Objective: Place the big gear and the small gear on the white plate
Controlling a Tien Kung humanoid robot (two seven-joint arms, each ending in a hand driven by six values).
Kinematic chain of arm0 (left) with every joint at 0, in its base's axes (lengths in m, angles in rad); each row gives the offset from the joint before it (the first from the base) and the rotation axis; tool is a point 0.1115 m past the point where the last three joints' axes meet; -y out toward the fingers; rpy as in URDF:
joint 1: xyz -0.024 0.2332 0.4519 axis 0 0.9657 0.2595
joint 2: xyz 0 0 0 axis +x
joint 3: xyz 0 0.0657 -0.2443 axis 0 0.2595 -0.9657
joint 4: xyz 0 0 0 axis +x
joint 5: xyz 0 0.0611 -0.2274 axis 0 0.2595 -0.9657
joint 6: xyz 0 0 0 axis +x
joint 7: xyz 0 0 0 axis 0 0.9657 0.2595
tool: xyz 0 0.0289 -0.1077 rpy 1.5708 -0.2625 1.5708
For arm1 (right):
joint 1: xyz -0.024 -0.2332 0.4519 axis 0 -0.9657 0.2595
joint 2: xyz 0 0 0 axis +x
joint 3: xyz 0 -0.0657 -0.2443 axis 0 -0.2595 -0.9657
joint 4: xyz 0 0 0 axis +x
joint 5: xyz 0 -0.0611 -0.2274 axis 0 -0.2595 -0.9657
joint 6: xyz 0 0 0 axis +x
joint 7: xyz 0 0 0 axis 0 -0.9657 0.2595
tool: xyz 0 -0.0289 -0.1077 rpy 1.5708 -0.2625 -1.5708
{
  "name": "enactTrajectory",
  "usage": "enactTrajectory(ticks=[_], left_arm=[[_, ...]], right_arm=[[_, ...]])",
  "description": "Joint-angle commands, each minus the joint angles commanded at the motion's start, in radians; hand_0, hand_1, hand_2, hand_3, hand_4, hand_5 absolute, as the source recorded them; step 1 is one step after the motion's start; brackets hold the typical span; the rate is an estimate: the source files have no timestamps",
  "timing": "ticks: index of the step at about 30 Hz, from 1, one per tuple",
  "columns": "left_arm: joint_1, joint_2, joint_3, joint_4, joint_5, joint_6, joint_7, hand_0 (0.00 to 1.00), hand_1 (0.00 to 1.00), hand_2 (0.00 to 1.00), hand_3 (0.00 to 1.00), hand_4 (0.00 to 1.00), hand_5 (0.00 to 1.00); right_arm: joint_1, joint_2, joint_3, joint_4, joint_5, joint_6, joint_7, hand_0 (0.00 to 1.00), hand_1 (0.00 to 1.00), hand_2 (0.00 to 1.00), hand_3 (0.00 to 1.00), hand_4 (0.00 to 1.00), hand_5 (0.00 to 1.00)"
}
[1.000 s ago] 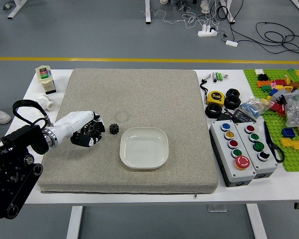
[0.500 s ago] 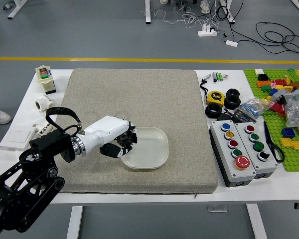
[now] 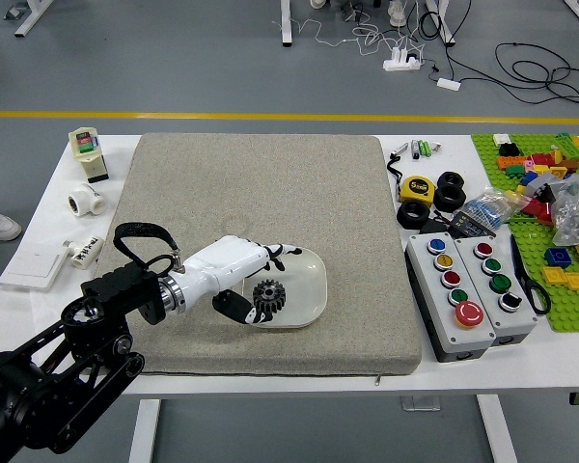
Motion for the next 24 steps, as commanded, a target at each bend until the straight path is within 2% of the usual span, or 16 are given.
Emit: enactTrajectory(ticks=[4, 5, 7, 10, 11, 16, 17, 18, 22, 23, 24], left_arm=[[0.002, 0.002, -0.019, -0.011, 0.000, 0.034, 0.006, 0.449, 0.631, 0.812, 0.998, 0.998, 0.288], [0.001, 0.002, -0.033, -0.015, 0.000, 0.041, 0.010, 0.439, 0.622, 0.796, 0.998, 0.998, 0.235], [0.001, 0.002, -0.040, -0.017, 0.000, 0.044, 0.012, 0.439, 0.622, 0.796, 0.998, 0.998, 0.235], [-0.016, 0.007, -0.083, 0.003, 0.000, 0.067, 0.032, 0.439, 0.622, 0.796, 0.998, 0.998, 0.235], [-0.018, 0.008, -0.086, 0.005, 0.000, 0.069, 0.034, 0.404, 0.578, 0.761, 0.923, 0.766, 0.060], [-0.075, 0.016, -0.096, 0.113, 0.000, 0.109, 0.036, 0.404, 0.578, 0.761, 0.923, 0.766, 0.060], [-0.081, 0.017, -0.094, 0.128, 0.000, 0.113, 0.035, 0.396, 0.562, 0.750, 0.886, 0.679, 0.024], [-0.099, 0.019, -0.081, 0.161, 0.000, 0.128, 0.029, 0.396, 0.562, 0.750, 0.886, 0.679, 0.024], [-0.132, 0.021, -0.054, 0.244, 0.000, 0.142, 0.020, 0.396, 0.562, 0.750, 0.886, 0.679, 0.024], [-0.151, 0.022, -0.033, 0.277, 0.000, 0.149, 0.015, 0.390, 0.546, 0.733, 0.856, 0.612, 0.002], [-0.160, 0.022, -0.021, 0.305, 0.000, 0.152, 0.012, 0.390, 0.546, 0.733, 0.856, 0.612, 0.002]], right_arm=[[0.002, 0.000, 0.001, 0.000, 0.001, 0.000, 0.000, 0.658, 0.670, 0.745, 0.557, 0.755, 0.611], [0.003, 0.000, 0.000, 0.000, 0.002, 0.000, 0.000, 0.658, 0.670, 0.746, 0.557, 0.755, 0.613], [0.003, -0.001, 0.000, 0.000, 0.003, -0.001, 0.000, 0.658, 0.670, 0.746, 0.557, 0.755, 0.613], [0.006, -0.001, -0.001, 0.000, 0.005, -0.001, 0.001, 0.658, 0.670, 0.746, 0.557, 0.755, 0.613], [0.006, -0.001, -0.001, 0.000, 0.005, -0.001, 0.001, 0.658, 0.670, 0.746, 0.557, 0.755, 0.612], [0.009, -0.002, -0.005, 0.000, 0.008, -0.001, 0.000, 0.658, 0.670, 0.746, 0.557, 0.755, 0.612], [0.009, -0.002, -0.006, 0.000, 0.008, -0.001, 0.000, 0.658, 0.670, 0.746, 0.557, 0.755, 0.612], [0.009, -0.001, -0.005, 0.000, 0.010, -0.002, 0.000, 0.658, 0.670, 0.746, 0.557, 0.755, 0.612], [0.011, -0.001, -0.007, 0.000, 0.013, -0.003, 0.000, 0.658, 0.670, 0.746, 0.557, 0.755, 0.612], [0.013, -0.001, -0.009, 0.000, 0.014, -0.004, 0.000, 0.658, 0.671, 0.746, 0.557, 0.754, 0.612], [0.014, -0.001, -0.011, 0.000, 0.015, -0.004, 0.000, 0.658, 0.671, 0.746, 0.557, 0.754, 0.612]])
